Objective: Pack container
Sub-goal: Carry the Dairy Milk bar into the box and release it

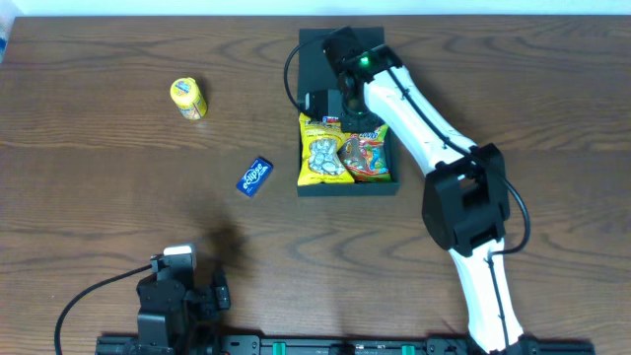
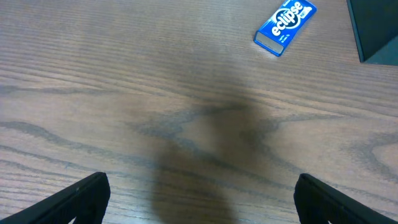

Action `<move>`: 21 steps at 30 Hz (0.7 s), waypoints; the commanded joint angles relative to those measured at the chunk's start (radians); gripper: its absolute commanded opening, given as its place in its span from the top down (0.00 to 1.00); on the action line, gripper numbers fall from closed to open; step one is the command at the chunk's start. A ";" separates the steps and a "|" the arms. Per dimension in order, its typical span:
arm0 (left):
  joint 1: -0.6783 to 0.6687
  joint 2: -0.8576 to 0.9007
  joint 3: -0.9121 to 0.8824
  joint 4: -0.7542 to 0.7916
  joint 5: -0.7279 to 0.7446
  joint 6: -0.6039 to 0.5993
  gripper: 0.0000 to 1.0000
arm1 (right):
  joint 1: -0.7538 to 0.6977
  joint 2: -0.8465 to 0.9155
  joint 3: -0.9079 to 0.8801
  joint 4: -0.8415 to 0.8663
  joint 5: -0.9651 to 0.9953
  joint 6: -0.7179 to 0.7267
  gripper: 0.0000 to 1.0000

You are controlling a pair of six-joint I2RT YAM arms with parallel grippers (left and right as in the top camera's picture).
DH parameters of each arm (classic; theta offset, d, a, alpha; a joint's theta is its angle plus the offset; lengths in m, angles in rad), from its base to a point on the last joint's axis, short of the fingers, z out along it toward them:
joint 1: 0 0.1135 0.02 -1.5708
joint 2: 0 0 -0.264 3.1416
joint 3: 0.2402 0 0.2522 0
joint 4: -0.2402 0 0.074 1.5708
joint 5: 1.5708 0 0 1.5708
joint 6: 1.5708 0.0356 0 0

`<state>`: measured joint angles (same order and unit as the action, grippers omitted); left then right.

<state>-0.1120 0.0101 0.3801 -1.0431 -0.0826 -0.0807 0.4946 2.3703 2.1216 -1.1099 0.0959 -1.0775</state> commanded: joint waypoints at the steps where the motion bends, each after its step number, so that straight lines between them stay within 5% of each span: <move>1: 0.007 -0.006 -0.028 -0.045 -0.002 -0.020 0.04 | 0.005 0.006 0.018 -0.009 0.035 0.015 0.99; 10: 0.007 -0.006 -0.028 -0.045 -0.002 -0.020 0.05 | 0.017 0.015 0.018 -0.002 0.036 0.015 0.99; 21: 0.007 -0.006 -0.028 -0.045 -0.002 -0.020 0.05 | 0.023 0.015 0.018 0.003 0.066 0.015 0.36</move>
<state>-0.1120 0.0101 0.3801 -1.0431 -0.0826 -0.0807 0.5041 2.3741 2.1235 -1.1110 0.1532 -1.0603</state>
